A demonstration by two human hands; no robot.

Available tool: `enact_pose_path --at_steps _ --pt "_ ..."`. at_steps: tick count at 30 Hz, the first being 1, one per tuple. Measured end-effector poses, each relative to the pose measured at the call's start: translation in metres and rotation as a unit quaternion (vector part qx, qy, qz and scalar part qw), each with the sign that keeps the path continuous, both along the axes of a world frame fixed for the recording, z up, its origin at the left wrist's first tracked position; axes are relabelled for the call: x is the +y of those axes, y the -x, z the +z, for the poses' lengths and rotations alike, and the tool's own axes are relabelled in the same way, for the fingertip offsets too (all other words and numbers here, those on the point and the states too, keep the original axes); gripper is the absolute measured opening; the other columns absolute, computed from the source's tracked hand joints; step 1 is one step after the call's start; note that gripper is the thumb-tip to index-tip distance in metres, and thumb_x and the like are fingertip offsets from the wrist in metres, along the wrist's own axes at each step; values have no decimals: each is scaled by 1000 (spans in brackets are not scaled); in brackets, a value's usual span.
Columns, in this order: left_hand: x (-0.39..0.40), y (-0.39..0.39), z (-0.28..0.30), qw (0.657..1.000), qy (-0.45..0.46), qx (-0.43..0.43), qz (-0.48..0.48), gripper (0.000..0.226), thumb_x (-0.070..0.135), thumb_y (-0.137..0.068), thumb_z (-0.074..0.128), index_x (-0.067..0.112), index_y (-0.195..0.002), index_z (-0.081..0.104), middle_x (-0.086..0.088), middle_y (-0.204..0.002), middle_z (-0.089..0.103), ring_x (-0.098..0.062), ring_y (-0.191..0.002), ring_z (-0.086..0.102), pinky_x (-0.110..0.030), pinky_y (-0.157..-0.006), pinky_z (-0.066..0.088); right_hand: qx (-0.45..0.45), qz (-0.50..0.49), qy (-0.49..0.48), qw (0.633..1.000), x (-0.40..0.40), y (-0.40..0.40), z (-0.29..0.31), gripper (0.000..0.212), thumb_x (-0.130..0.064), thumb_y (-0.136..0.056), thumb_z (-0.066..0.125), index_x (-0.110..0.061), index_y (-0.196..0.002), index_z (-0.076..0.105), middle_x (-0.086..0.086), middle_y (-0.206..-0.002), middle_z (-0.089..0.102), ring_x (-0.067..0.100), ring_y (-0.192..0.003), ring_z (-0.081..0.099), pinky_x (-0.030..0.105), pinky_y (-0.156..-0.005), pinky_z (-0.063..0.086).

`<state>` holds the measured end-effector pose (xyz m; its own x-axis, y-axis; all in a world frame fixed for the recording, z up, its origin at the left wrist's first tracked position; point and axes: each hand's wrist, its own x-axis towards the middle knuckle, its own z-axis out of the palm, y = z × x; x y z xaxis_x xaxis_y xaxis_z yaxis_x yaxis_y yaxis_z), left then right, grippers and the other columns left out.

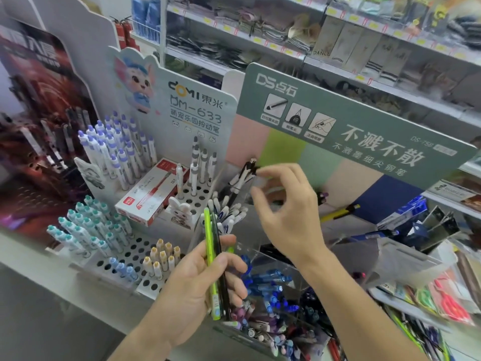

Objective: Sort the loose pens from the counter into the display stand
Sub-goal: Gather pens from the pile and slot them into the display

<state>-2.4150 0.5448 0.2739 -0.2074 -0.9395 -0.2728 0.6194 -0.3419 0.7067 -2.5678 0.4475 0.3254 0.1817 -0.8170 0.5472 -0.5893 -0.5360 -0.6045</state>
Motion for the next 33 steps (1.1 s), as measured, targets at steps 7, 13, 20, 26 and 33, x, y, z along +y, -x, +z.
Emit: enact_pose_path --at_steps 7,13,20,26,33 --pt "-1 17 -3 996 10 -29 90 20 17 -93 46 4 -109 50 -23 -114 71 -31 -109 69 -44 -91 57 -72 48 -267 960 84 25 -15 15 -26 -93 73 -20 -83 64 -6 -73 68 14 -65 63 32 -62 53" --pt "1 35 -6 996 41 -67 53 18 19 -96 42 4 -107 45 -18 -118 71 -30 -117 66 -43 -98 47 -131 33 -371 919 115 48 -43 17 -22 -87 81 -24 -97 68 -2 -89 75 17 -77 72 35 -76 59" --pt "10 52 -16 988 53 -145 23 28 26 -92 45 6 -111 50 -13 -99 75 -33 -80 73 -20 -49 52 -274 -85 -270 919 124 60 -51 30 11 -83 73 -18 -78 76 7 -76 72 25 -63 71 28 -63 58" --pt "11 48 -17 997 -27 -66 25 28 21 -89 49 4 -109 57 -6 -66 51 -23 -55 46 -32 -49 41 -292 -208 -76 930 106 96 -30 25 4 -83 77 -19 -90 73 1 -83 75 22 -73 73 26 -70 60" --pt "3 49 -26 983 -6 -176 42 20 21 -81 65 17 -95 79 -8 -81 68 -20 -81 64 -34 -76 54 -116 -174 -30 977 70 96 -57 11 -11 -83 82 -15 -91 76 -14 -83 73 7 -76 70 21 -69 55"
